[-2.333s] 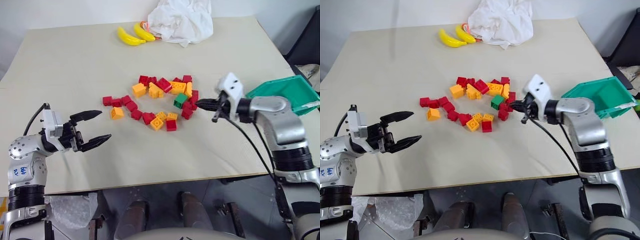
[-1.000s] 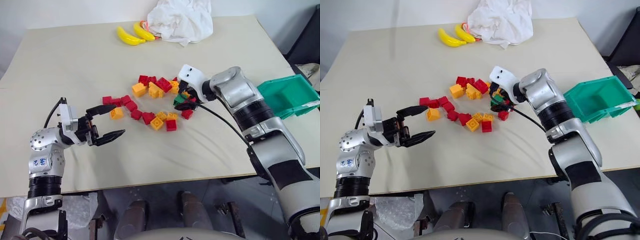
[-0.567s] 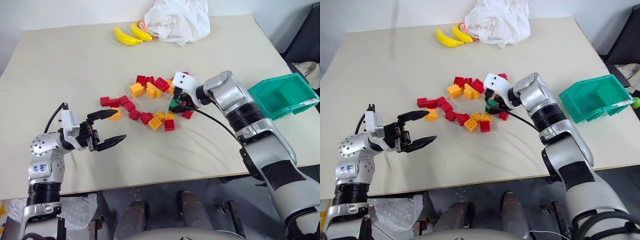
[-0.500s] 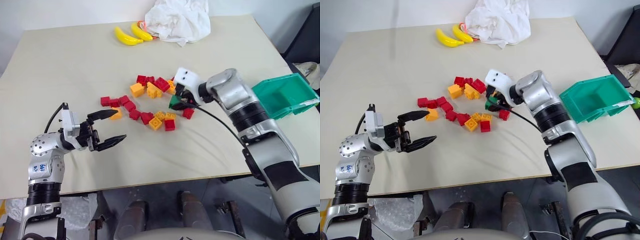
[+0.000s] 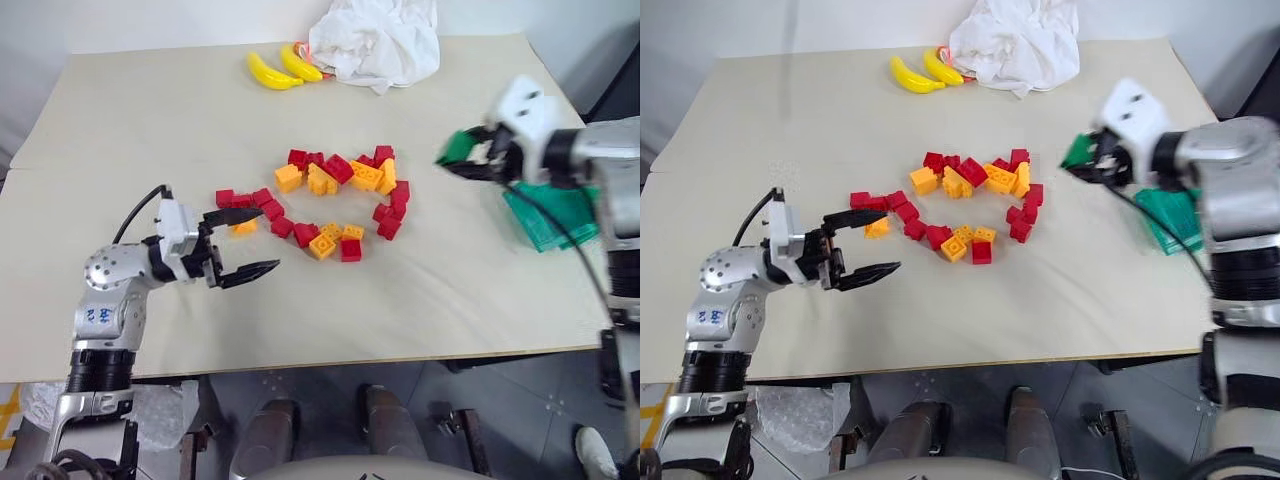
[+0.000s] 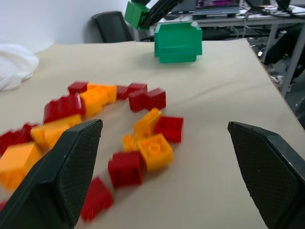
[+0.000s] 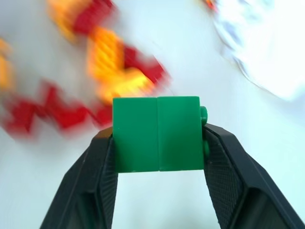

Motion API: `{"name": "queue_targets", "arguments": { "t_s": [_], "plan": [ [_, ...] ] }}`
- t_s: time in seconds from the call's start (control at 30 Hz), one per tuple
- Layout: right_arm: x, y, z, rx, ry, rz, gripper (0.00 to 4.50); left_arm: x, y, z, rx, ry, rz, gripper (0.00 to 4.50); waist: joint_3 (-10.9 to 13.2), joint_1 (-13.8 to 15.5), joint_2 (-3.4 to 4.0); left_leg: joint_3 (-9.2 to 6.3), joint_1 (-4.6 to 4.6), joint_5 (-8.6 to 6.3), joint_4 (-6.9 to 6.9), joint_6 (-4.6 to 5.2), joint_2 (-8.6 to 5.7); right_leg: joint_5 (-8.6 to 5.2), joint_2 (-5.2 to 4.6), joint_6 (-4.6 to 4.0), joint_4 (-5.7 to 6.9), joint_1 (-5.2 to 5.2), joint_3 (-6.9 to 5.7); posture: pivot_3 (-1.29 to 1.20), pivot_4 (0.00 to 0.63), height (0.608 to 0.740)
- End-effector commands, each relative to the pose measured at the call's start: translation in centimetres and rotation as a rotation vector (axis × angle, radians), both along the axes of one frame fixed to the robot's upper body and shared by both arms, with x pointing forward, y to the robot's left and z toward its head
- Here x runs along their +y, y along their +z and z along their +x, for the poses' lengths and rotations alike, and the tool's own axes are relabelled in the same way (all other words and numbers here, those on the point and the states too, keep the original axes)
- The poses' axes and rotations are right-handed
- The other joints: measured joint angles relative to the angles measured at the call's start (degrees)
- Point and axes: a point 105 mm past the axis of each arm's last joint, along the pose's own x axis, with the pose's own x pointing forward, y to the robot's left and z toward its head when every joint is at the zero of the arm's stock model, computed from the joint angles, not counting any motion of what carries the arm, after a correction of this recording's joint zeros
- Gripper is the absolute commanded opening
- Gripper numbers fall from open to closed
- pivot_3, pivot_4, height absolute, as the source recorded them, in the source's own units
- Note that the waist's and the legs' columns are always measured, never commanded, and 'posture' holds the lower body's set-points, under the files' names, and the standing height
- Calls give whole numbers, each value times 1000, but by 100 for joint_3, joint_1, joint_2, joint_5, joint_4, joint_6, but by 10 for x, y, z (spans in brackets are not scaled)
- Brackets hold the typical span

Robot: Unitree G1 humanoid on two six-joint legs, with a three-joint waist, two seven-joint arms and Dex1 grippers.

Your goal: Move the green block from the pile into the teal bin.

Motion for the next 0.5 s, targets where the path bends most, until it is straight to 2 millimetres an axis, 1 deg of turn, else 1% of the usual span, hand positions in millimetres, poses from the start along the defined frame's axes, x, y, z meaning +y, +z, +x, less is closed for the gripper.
{"name": "queue_targets", "arguments": {
  "t_s": [0.03,0.07,0.13,0.17,0.27,0.33,0.4,0.47,0.5],
  "plan": [
    [-50,14,-9,-30,-141,-97,2097,-15,6,3,-13,-15,24,4500,0,-9,0,2,0,0,-1,2,-1,0,0,0,0,0,1,0,150,740],
    [-67,13,-11,-19,-198,-137,2097,-20,7,5,-11,-19,33,4500,1,-19,1,7,0,-1,-3,3,-1,0,1,0,1,0,4,0,150,740],
    [-89,10,-13,3,-268,-186,2097,-26,8,7,-7,-27,51,4500,2,-42,3,16,2,-1,-6,3,0,0,3,0,1,-2,8,0,150,740],
    [-97,7,-13,16,-295,-209,2097,-29,8,8,-4,-29,61,4500,2,-55,3,20,4,-1,-6,3,3,0,6,0,0,-3,10,0,150,740],
    [-108,2,-10,25,-333,-240,2097,-32,8,9,6,-31,77,4500,2,-128,4,34,15,-1,-11,2,5,0,8,0,1,-2,22,0,150,740],
    [-108,-3,-4,31,-347,-193,2805,-31,10,13,22,-1,81,4500,3,-159,6,35,16,-1,-9,2,5,0,7,0,4,-2,25,0,150,740],
    [-108,-7,3,24,-359,-166,3358,-28,12,18,37,37,69,4500,3,-172,6,40,18,-1,-7,2,5,0,8,0,6,-2,32,0,150,740],
    [-110,-7,7,8,-374,-172,4059,-25,13,19,50,63,67,4500,3,-163,6,41,20,-1,-6,2,6,0,8,0,8,-2,34,0,150,740],
    [-107,-4,8,1,-360,-168,4382,-23,15,19,58,72,48,4500,4,-155,7,40,20,-1,-7,2,7,0,7,0,9,-2,34,0,150,740]
  ]
}}
